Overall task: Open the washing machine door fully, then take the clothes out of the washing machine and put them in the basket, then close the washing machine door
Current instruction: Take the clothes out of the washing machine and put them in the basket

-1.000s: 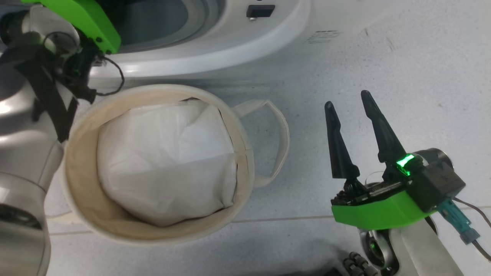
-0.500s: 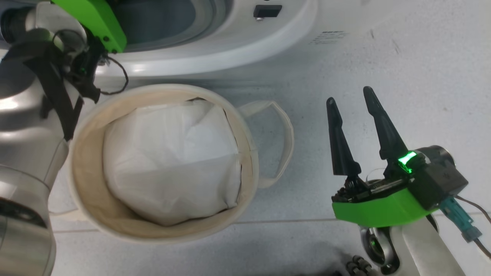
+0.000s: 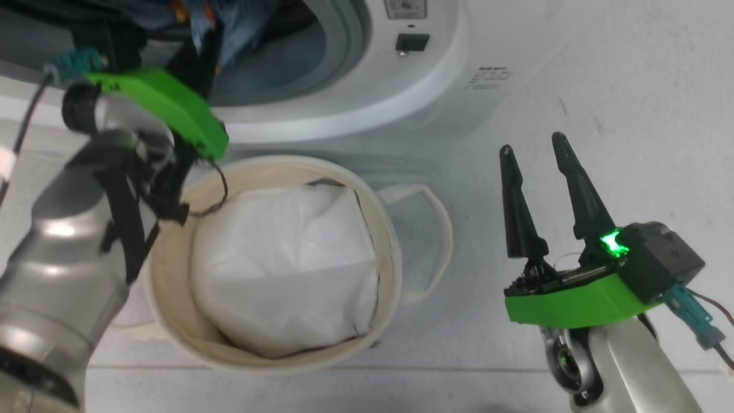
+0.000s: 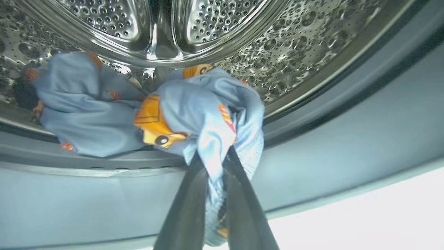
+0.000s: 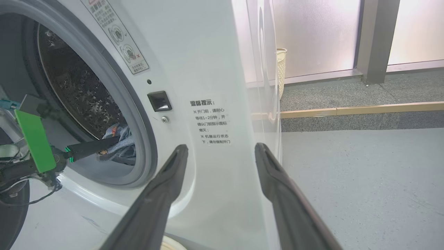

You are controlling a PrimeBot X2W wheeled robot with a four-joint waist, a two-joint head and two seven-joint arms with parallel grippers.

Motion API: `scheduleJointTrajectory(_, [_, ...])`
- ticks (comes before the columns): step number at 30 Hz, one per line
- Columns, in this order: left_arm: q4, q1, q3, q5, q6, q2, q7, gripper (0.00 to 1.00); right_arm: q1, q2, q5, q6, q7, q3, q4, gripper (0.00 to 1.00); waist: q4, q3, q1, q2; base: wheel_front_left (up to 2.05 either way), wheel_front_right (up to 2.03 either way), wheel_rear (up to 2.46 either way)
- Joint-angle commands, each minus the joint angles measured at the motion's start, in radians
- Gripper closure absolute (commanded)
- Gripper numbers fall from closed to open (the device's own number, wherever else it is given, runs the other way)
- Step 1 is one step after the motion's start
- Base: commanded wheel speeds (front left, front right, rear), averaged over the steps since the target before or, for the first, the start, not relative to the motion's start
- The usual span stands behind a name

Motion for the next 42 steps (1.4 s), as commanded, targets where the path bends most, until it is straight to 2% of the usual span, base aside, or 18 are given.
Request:
scheduleJointTrajectory(1, [-0.048,0.009,0.012,-0.017,0.002,0.067,-0.021,1.0,0.03,-0.007,0.015,0.001,-0.005,0.015,-0.02,0.0,0.025,-0.054,0.0,0.0,0.0,0.0,0.0])
scheduleJointTrajectory(7, [-0.169,0.095,-0.011,-0.047,0.002,0.134,-0.063,1.0,0.039,-0.026,0.053,0.001,-0.005,0.009,0.01,0.0,0.047,-0.139,0.0,0.0,0.0,0.0,0.0])
scheduleJointTrajectory(13, [-0.336,0.212,0.009,-0.063,0.003,0.241,-0.091,1.0,0.048,-0.049,0.095,0.001,-0.005,0.007,0.037,0.0,0.058,-0.246,0.0,0.0,0.0,0.0,0.0])
scheduleJointTrajectory(15, [-0.4,0.254,0.025,-0.066,0.015,0.274,-0.094,1.0,0.054,-0.058,0.111,0.001,-0.005,0.008,0.048,0.0,0.063,-0.284,0.0,0.0,0.0,0.0,0.0])
scheduleJointTrajectory(20, [-0.593,0.362,0.058,-0.091,0.077,0.358,-0.095,1.0,0.073,-0.081,0.148,0.001,-0.005,0.005,0.07,0.0,0.081,-0.37,0.0,0.0,0.0,0.0,0.0])
scheduleJointTrajectory(24, [-0.776,0.434,0.07,-0.109,0.145,0.431,-0.067,1.0,0.094,-0.099,0.171,0.001,-0.005,-0.008,0.08,0.0,0.102,-0.418,0.0,0.0,0.0,0.0,0.0])
scheduleJointTrajectory(33, [-1.202,0.457,0.152,-0.149,0.308,0.571,0.007,1.0,0.119,-0.118,0.193,0.001,-0.005,-0.024,0.072,0.0,0.14,-0.466,0.0,0.0,0.0,0.0,0.0])
scheduleJointTrajectory(35, [-1.258,0.472,0.163,-0.16,0.341,0.589,0.018,1.0,0.12,-0.12,0.196,0.001,-0.005,-0.021,0.073,0.0,0.142,-0.467,0.0,0.0,0.0,0.0,0.0])
scheduleJointTrajectory(38, [-1.299,0.516,0.155,-0.18,0.365,0.596,0.024,1.0,0.119,-0.121,0.198,0.001,-0.005,-0.018,0.072,0.0,0.141,-0.464,0.0,0.0,0.0,0.0,0.0])
scheduleJointTrajectory(42, [-1.263,0.6,0.104,-0.194,0.362,0.565,0.007,1.0,0.116,-0.122,0.197,0.001,-0.005,-0.009,0.078,0.0,0.131,-0.454,0.0,0.0,0.0,0.0,0.0])
